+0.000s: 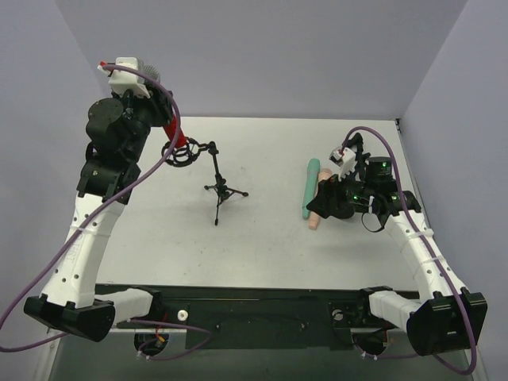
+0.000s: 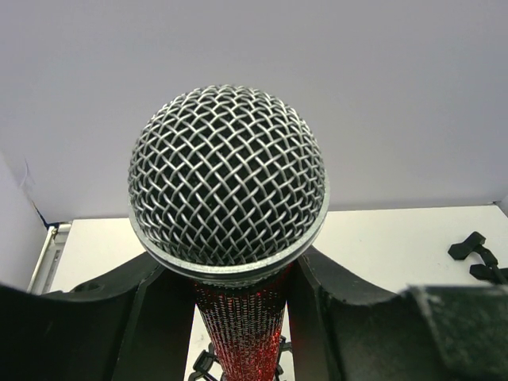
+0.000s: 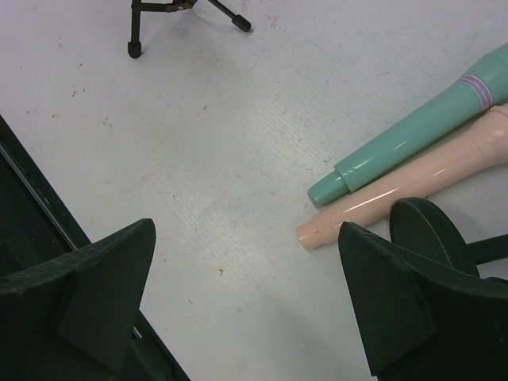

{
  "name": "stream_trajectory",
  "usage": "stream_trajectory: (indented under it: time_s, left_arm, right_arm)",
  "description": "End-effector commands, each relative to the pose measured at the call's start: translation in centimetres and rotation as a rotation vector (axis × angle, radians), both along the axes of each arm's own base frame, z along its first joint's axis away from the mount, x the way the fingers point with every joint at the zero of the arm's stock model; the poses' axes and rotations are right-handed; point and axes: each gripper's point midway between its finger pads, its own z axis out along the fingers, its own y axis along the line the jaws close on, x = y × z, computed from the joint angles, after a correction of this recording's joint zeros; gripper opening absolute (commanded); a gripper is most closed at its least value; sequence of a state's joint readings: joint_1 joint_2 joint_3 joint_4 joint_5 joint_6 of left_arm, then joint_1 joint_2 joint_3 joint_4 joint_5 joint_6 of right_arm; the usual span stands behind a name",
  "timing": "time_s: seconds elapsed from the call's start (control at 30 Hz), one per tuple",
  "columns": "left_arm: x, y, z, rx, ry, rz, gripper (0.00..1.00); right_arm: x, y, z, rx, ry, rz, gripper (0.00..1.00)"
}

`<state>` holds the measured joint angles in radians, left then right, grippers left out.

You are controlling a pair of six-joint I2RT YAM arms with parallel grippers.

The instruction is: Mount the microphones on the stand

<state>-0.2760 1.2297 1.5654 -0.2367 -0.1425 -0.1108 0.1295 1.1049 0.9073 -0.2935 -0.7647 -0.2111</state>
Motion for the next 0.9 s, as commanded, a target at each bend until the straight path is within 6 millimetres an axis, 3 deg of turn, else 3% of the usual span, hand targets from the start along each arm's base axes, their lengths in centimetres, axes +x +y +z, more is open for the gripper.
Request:
stream_trajectory:
  time_s: [0.0,0.2,0.67,0.87]
  left_arm:
    - [-1.8,-0.1,1.8,-0.013,-0.059,-0.040,0.00]
    - [-3.0,-0.2,1.4,-0.019,-0.059,-0.061,0.00]
    - [-1.4,-1.1,-0.5,0.082,-0.046,-0.102,0.00]
    - [-1.8,-1.9,-1.6,0.049,-0.031,-0.162,0.00]
  right_arm:
    - [0.2,0.3,0.2,0.018,-0.032,0.034,0.93]
    - [0.1,0.4,0.0,0.019,-0.014,0.045,0.93]
    - [0.1,0.3,0.0,0.019,-0.016,0.043,0.93]
    - [0.1,0.2,0.0,0.014,-0.018,0.045,0.93]
